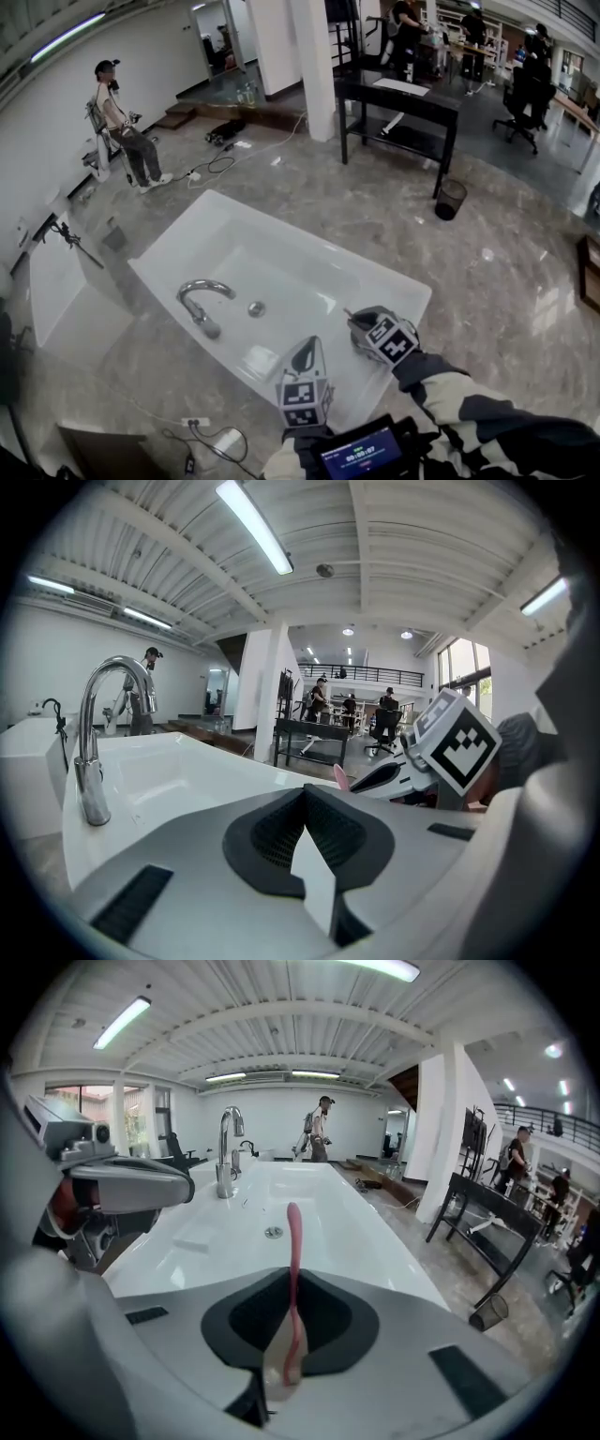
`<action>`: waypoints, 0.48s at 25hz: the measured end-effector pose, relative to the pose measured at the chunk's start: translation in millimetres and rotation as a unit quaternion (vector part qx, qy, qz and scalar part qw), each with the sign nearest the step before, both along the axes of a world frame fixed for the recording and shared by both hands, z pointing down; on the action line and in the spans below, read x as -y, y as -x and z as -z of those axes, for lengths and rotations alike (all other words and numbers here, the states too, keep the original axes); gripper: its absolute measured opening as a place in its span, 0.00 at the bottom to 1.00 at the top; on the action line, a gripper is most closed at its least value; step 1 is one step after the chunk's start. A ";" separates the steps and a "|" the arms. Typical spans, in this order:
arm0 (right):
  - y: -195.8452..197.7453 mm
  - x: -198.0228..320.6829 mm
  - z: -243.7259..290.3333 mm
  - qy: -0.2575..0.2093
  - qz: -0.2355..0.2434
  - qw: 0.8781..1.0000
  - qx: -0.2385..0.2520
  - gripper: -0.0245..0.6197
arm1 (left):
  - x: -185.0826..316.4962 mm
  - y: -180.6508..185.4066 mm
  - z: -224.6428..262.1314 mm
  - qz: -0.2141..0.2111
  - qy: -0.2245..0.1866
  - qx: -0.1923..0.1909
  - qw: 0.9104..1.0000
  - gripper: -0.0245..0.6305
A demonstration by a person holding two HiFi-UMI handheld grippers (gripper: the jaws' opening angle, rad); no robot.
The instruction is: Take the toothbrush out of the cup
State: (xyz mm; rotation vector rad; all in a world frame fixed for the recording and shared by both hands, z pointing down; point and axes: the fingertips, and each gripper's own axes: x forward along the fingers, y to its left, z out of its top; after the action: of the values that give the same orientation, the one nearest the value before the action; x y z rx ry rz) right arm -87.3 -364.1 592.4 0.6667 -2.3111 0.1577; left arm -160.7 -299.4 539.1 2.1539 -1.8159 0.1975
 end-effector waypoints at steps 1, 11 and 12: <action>0.1 1.5 1.4 -0.001 -0.001 1.000 0.003 0.08 | 0.6 0.8 -2.1 0.000 0.002 0.003 1.000 0.04; -1.4 13.8 104.0 -0.055 -0.038 0.989 0.130 0.08 | 24.8 -0.8 18.1 -0.001 -0.025 -0.003 1.000 0.04; -2.0 13.2 115.5 -0.065 -0.040 0.987 0.139 0.08 | 28.6 -1.3 23.4 -0.002 -0.032 -0.002 0.999 0.04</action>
State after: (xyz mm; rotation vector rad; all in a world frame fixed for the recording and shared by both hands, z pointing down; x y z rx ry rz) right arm -85.3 -377.3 476.9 0.8489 -2.5809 0.1455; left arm -159.4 -328.0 515.7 2.1985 -1.8395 0.1379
